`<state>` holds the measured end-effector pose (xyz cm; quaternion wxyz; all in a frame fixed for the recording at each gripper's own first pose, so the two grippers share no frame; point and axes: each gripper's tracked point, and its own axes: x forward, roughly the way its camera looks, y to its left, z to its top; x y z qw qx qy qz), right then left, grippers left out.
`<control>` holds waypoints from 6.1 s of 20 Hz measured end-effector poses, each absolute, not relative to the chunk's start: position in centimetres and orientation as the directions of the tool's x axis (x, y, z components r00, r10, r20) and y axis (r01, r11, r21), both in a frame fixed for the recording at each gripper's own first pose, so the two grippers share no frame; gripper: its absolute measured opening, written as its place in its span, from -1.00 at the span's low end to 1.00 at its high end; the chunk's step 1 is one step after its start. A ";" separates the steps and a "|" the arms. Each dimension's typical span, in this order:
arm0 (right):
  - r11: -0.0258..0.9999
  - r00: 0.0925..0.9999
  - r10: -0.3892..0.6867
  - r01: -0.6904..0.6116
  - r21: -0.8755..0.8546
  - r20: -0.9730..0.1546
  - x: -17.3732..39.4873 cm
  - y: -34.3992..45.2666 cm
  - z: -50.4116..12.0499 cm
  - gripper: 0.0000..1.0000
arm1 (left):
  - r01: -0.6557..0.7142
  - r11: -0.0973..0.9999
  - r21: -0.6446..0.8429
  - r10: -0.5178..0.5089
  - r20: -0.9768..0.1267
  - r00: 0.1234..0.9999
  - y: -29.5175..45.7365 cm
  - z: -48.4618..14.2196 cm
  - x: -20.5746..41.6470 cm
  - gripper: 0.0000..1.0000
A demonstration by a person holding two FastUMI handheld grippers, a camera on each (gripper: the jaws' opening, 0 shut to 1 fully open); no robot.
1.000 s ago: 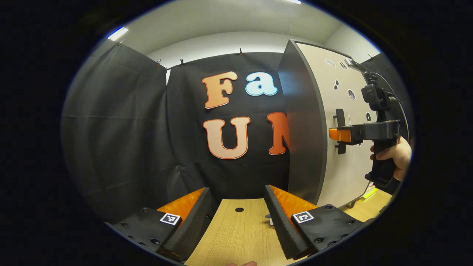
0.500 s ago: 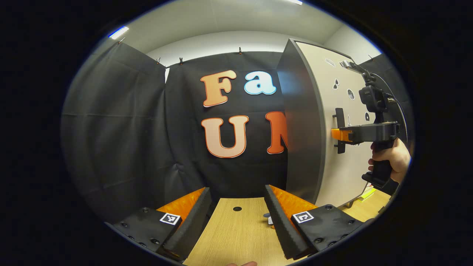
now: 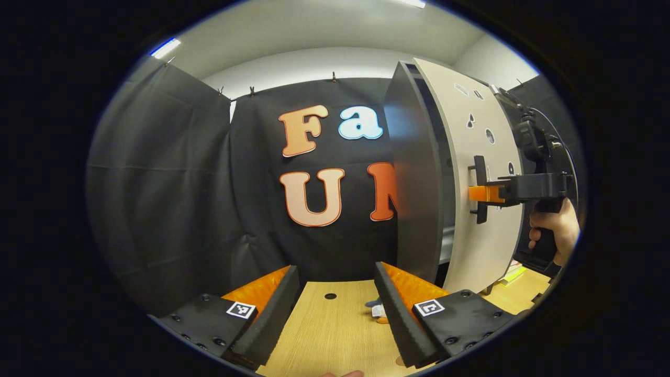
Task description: Open the cabinet door with the right hand, grasp the bottle in the cabinet with the left hand and place it on the coaster, then close the cabinet door with the right hand.
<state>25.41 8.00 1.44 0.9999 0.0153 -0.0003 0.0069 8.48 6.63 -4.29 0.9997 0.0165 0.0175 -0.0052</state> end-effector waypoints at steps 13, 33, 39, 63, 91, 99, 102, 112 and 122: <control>0.996 0.999 -0.029 0.030 0.078 -0.012 12.6 0.2 0.9 -0.71 | 0.054 0.996 0.065 -0.054 -0.003 0.999 2.8 -2.3 2.5 0.89; 0.996 0.997 -0.074 0.074 0.059 -0.002 1.3 -16.2 1.2 -0.82 | 0.037 0.999 -0.009 -0.038 -0.051 0.998 -8.3 -1.6 -2.0 0.89; 0.996 0.998 -0.055 0.055 0.069 -0.004 0.7 -21.4 0.5 -0.74 | 0.036 0.999 -0.015 -0.037 -0.046 0.998 -10.8 -1.5 -2.6 0.89; 0.997 0.999 0.034 -0.035 0.064 0.022 -1.8 -28.8 1.6 -0.79 | 0.048 0.998 -0.044 -0.049 -0.024 0.999 -15.0 -1.1 -3.6 0.89; 0.998 0.999 -0.003 0.000 0.061 0.049 -3.8 -12.2 2.0 -0.36 | 0.287 0.958 -0.002 -0.286 0.050 0.957 -26.8 -2.8 19.9 0.89; 0.991 0.996 -0.092 0.091 0.100 0.006 0.7 -13.4 0.8 -0.35 | 0.316 0.949 -0.001 -0.316 0.026 0.948 -30.3 -5.2 28.2 0.89; 0.988 0.993 -0.116 0.117 0.103 -0.008 1.9 -13.9 0.5 -0.34 | 0.328 0.945 0.014 -0.328 0.021 0.944 -31.6 -6.0 30.3 0.89; 0.984 0.987 -0.152 0.156 0.091 -0.049 4.8 -13.9 -0.6 -0.31 | 0.340 0.940 0.011 -0.340 0.019 0.940 -34.0 -7.1 35.8 0.89; 0.980 0.984 -0.165 0.171 0.104 -0.071 5.1 -14.2 -1.2 -0.31 | 0.343 0.939 0.001 -0.343 0.015 0.939 -34.6 -7.6 36.9 0.65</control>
